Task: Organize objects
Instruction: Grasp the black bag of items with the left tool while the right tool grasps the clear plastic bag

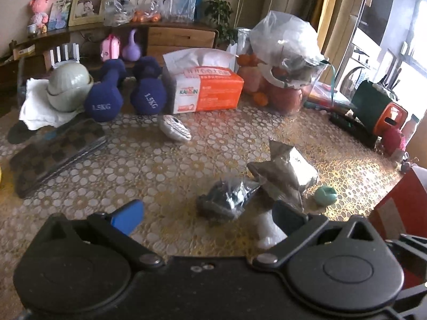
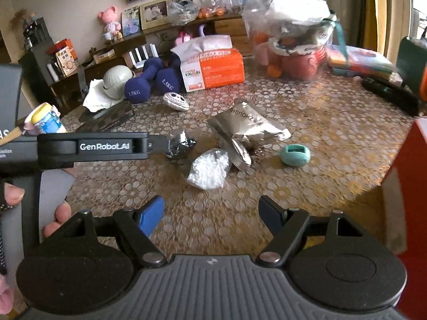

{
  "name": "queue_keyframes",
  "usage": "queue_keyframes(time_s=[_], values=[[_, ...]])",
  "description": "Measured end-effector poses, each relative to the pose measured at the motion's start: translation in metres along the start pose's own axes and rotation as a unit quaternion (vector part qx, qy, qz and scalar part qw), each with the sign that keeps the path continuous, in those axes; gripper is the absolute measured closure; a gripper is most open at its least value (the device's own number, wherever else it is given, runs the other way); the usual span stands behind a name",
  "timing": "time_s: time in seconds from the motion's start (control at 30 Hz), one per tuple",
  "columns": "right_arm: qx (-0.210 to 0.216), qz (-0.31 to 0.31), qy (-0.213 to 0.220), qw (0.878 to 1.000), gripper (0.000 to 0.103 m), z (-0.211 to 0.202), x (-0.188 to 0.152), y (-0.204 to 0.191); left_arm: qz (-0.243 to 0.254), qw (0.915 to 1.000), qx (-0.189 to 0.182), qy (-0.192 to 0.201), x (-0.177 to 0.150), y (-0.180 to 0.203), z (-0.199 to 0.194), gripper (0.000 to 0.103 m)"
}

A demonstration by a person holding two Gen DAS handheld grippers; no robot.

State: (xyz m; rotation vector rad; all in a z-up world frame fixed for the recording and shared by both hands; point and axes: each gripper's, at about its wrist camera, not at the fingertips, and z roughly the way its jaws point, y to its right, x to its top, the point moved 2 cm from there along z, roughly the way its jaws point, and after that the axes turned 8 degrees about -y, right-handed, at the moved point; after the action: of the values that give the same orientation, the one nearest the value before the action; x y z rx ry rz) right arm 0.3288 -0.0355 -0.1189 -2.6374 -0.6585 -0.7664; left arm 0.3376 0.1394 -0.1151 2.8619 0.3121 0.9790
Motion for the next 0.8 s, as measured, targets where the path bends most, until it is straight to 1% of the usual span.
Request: queue_keyframes(time_s=[0.07, 0.23, 0.33, 0.47, 0.57, 0.7, 0.8], values=[[0.000, 0.002, 0.000, 1.000, 0.025, 0.011, 0.004, 0.001, 0.006, 1.0000, 0.003, -0.004, 0.002, 0.001, 0.007, 0.001], [0.005, 0.008, 0.000, 1.000, 0.025, 0.029, 0.013, 0.002, 0.022, 0.9996, -0.004, -0.019, 0.007, 0.002, 0.023, 0.001], [0.006, 0.010, 0.003, 1.000, 0.025, 0.037, 0.017, 0.000, 0.023, 0.9994, 0.000, -0.027, 0.010, 0.001, 0.032, 0.001], [0.008, 0.016, 0.007, 1.000, 0.025, 0.046, 0.022, 0.000, 0.018, 0.9992, 0.003, -0.034, 0.013, 0.001, 0.040, 0.008], [0.011, 0.023, 0.007, 1.000, 0.025, 0.051, 0.024, 0.000, 0.010, 0.9991, -0.006, -0.041, 0.013, 0.000, 0.046, 0.015], [0.008, 0.024, 0.005, 1.000, 0.025, 0.056, 0.025, -0.001, 0.006, 0.9990, -0.015, -0.042, 0.012, 0.000, 0.049, 0.021], [0.009, 0.028, 0.004, 1.000, 0.029, 0.058, 0.027, -0.001, 0.010, 0.9989, -0.020, -0.042, 0.012, 0.001, 0.049, 0.026]])
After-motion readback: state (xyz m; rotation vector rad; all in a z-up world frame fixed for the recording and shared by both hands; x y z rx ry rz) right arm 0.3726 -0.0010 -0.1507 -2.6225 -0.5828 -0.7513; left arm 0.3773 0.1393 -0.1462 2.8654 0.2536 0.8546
